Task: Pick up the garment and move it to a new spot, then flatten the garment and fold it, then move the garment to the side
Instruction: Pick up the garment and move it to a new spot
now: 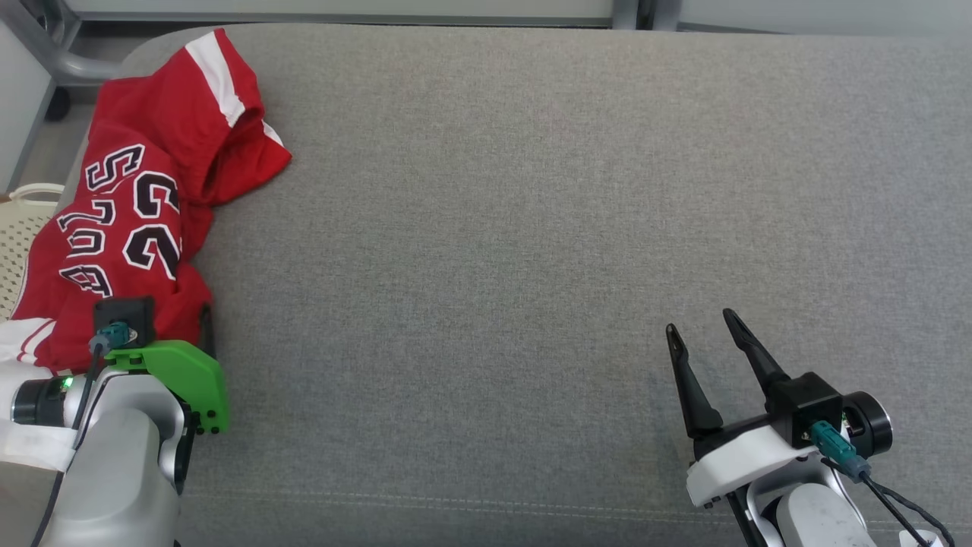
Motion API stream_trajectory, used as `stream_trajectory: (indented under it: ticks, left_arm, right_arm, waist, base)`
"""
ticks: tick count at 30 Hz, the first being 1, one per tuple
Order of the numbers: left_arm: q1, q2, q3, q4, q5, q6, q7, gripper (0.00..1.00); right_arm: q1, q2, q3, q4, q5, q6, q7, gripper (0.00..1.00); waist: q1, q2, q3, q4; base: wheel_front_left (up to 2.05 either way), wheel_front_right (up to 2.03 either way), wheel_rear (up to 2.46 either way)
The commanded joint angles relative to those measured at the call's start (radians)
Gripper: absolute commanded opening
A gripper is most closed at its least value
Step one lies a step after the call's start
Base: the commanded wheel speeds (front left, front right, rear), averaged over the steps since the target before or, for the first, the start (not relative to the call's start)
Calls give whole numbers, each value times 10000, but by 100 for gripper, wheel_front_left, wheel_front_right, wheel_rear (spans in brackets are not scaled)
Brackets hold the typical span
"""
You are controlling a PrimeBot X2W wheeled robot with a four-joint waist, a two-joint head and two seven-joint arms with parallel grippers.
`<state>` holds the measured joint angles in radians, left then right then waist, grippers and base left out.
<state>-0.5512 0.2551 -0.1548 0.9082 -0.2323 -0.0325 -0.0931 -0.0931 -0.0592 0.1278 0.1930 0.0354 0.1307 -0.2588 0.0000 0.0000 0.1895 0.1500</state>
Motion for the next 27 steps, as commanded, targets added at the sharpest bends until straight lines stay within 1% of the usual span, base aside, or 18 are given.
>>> stream_trajectory:
  ticks: [1, 5, 6, 7, 9, 10, 11, 12, 13, 18, 23, 27]
  left_arm:
    - [-249, 118, -4, 204, -5, 9, 44, 100]
    - [-623, 115, -66, 780, -34, -23, 94, 100]
    - [-699, 98, -49, 942, -69, 10, 185, 83]
    - [-790, 91, -92, 1070, -46, 39, 243, 48]
    - [-977, 88, -115, 1312, -54, 102, 329, 32]
    - [-977, 88, -115, 1312, -54, 102, 329, 32]
    - [-1063, 91, -114, 1425, -83, 115, 337, 24]
    - [-1124, 97, -104, 1520, -115, 138, 316, 11]
    - [-1183, 97, -109, 1600, -117, 135, 275, 0]
    - [-1427, 72, -109, 1929, -208, 161, 25, 0]
    - [-1581, 27, -39, 2021, -381, 14, -451, 0]
    - [-1750, -116, -157, 1861, -417, -188, -855, 0]
  right_arm:
    - [-157, -54, 33, -20, -76, 1, -8, 100]
    - [-283, -72, 106, -30, -84, 1, -7, 100]
    - [-320, -75, 119, -28, -95, 1, -10, 100]
    - [-359, -71, 131, -25, -106, 1, -14, 100]
    - [-429, -65, 169, -14, -121, 1, -19, 100]
    - [-429, -65, 169, -14, -121, 1, -19, 100]
    - [-454, -62, 188, -1, -122, 1, -22, 100]
    - [-481, -59, 208, 19, -117, 1, -25, 100]
    - [-515, -54, 211, 42, -96, 1, -29, 100]
    - [-602, -17, 216, 167, 18, 1, -55, 100]
    - [-603, 28, 177, 325, 145, 1, -68, 100]
    - [-577, 54, 146, 437, 275, 1, -77, 100]
  waist:
    - [0, 0, 337, -133]
    - [0, 0, 573, -158]
    - [0, 0, 617, -164]
    - [0, 0, 655, -172]
    - [0, 0, 742, -204]
    - [0, 0, 742, -204]
    - [0, 0, 779, -224]
    - [0, 0, 809, -246]
    - [0, 0, 834, -269]
    - [0, 0, 853, -379]
    - [0, 0, 599, -516]
    - [0, 0, 236, -677]
  base:
    - [0, 0, 0]
    - [0, 0, 0]
    - [0, 0, 0]
    - [0, 0, 0]
    - [0, 0, 0]
    - [0, 0, 0]
    - [0, 0, 0]
    - [0, 0, 0]
    - [0, 0, 0]
    - [0, 0, 0]
    - [0, 0, 0]
    - [0, 0, 0]
